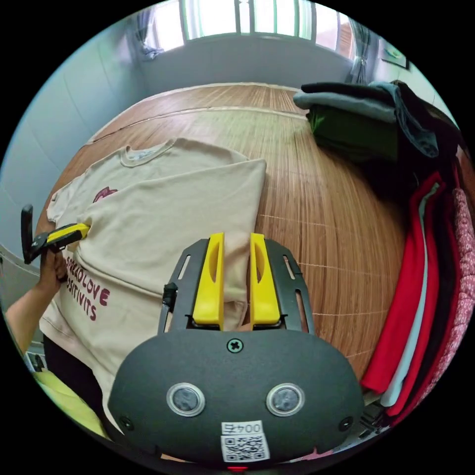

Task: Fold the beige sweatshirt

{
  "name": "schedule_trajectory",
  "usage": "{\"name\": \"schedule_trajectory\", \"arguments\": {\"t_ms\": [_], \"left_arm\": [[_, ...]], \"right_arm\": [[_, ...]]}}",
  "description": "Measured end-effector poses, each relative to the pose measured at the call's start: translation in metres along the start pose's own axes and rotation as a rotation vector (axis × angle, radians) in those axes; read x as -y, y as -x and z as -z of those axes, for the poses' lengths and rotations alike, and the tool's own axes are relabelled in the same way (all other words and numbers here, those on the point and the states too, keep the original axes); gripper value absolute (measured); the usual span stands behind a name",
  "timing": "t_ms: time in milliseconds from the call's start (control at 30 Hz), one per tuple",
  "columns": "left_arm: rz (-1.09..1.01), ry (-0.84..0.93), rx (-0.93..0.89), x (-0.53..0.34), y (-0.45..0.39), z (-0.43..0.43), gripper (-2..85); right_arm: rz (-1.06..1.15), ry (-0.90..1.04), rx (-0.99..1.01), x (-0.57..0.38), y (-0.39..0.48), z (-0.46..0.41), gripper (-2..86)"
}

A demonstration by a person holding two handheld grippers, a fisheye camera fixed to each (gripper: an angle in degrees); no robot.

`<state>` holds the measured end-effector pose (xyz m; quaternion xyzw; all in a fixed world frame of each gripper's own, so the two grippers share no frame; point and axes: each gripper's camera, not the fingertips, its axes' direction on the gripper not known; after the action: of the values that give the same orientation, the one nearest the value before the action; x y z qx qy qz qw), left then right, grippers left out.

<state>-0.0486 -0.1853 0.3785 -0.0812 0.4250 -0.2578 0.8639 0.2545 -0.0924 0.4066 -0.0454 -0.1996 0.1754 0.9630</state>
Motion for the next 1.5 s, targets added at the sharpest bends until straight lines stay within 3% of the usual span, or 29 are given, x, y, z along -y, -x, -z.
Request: {"name": "schedule_trajectory", "arguments": {"t_ms": [33, 233, 633, 833, 967, 1200, 1400, 1500], "left_arm": [[-0.002, 0.001, 0.005, -0.002, 0.0, 0.002, 0.5], [-0.016, 0.002, 0.033, -0.013, -0.001, 0.009, 0.4], [-0.017, 0.0, 0.036, -0.031, 0.011, 0.024, 0.4], [-0.018, -0.001, 0.036, -0.039, 0.021, 0.032, 0.4], [-0.016, -0.002, 0.028, -0.044, 0.031, 0.038, 0.4], [-0.017, -0.002, 0.029, -0.053, 0.048, 0.048, 0.4], [-0.02, -0.002, 0.035, -0.06, 0.067, 0.059, 0.4], [-0.02, -0.001, 0.033, -0.064, 0.079, 0.065, 0.4]], "right_arm": [[0.021, 0.072, -0.014, -0.002, 0.004, -0.011, 8.3], [0.001, -0.01, 0.072, -0.035, -0.012, 0.031, 7.4], [0.364, 0.077, -0.215, -0.061, 0.067, 0.018, 9.1], [0.508, 0.006, -0.352, -0.071, 0.101, 0.019, 4.0], [0.297, -0.051, -0.236, -0.084, 0.066, 0.018, 2.2], [0.212, -0.024, -0.182, -0.085, 0.066, 0.029, 4.5], [0.003, -0.138, -0.008, -0.073, 0.05, 0.059, 5.3], [-0.005, -0.057, 0.035, -0.056, 0.058, 0.035, 6.5]]}}
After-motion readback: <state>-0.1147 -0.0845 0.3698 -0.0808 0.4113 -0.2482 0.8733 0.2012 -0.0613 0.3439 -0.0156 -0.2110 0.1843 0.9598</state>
